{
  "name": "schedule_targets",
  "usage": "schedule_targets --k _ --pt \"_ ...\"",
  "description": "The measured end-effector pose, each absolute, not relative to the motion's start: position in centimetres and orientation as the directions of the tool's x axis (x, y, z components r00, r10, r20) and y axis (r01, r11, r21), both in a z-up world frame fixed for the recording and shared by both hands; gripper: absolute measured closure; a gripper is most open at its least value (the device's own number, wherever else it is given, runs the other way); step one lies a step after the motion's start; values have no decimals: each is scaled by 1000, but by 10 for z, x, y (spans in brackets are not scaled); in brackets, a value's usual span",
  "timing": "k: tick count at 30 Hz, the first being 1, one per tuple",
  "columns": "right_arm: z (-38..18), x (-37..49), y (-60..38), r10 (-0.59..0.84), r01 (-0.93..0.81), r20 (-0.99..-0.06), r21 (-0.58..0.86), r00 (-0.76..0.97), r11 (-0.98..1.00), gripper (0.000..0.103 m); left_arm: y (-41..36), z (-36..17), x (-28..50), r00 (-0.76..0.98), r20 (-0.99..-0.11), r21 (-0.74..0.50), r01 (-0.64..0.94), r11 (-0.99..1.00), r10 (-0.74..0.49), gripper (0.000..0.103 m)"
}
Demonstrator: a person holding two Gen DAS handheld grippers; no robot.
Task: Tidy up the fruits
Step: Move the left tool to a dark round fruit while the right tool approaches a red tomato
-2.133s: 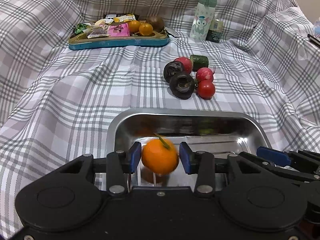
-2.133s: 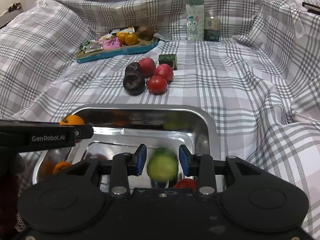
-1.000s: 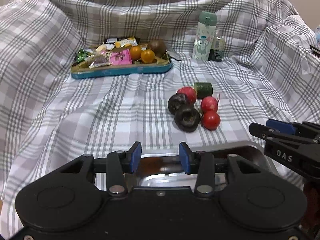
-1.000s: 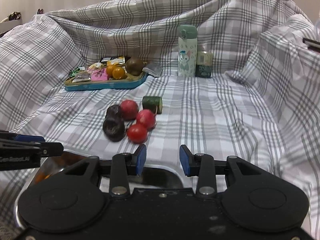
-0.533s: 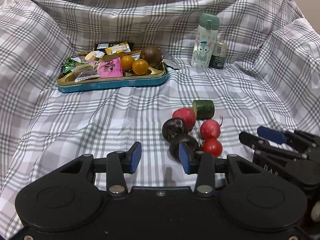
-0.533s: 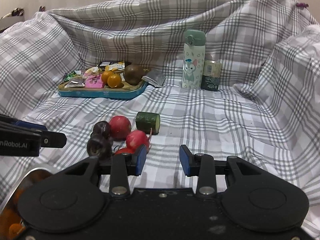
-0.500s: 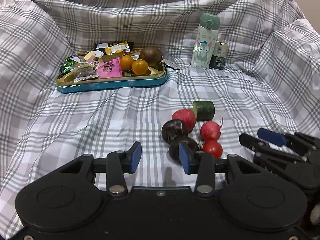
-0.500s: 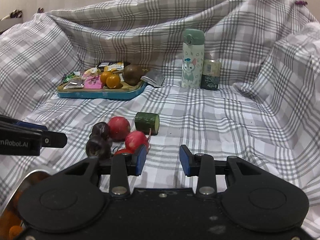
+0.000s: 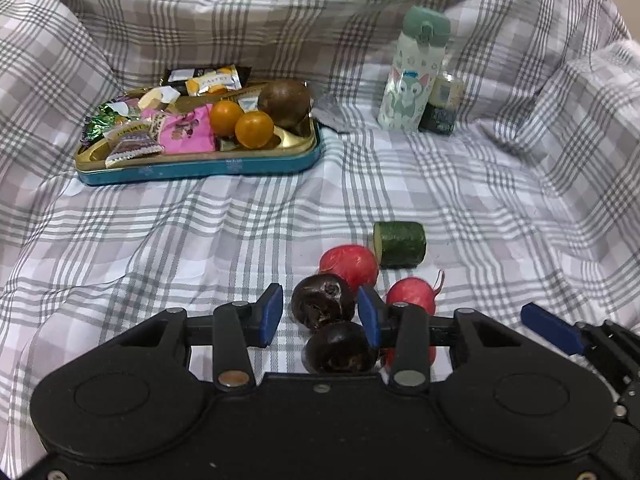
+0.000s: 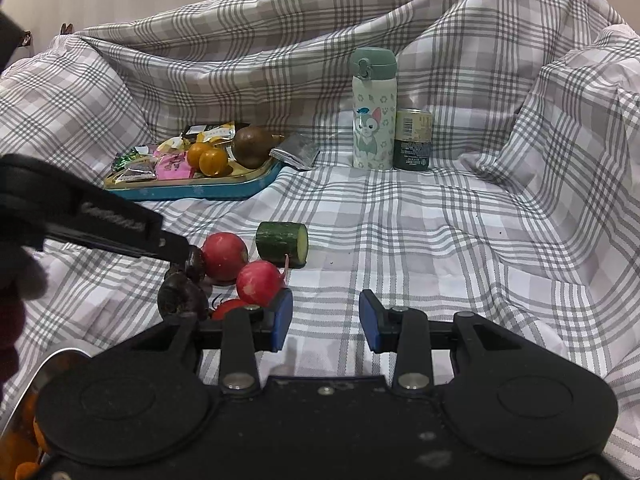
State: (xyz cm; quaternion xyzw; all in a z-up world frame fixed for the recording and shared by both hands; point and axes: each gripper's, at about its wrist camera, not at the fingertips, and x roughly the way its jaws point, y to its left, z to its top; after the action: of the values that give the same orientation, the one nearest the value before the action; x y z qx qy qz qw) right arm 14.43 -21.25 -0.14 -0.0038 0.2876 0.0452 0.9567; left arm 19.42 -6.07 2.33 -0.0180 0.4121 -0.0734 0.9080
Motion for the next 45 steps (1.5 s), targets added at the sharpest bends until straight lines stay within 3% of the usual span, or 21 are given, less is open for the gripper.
schedule_targets --k 27,36,45 --pt "0 142 -206 142 -145 -561 39 816 989 65 -42 13 141 608 -774 -63 206 977 -178 53" --pt "-1 145 -205 146 -144 -572 49 807 988 64 -42 36 173 647 -737 -135 143 981 -195 53" --pt "-2 145 -207 139 -139 -573 46 807 989 64 -47 21 192 596 -782 -130 132 983 -183 50"
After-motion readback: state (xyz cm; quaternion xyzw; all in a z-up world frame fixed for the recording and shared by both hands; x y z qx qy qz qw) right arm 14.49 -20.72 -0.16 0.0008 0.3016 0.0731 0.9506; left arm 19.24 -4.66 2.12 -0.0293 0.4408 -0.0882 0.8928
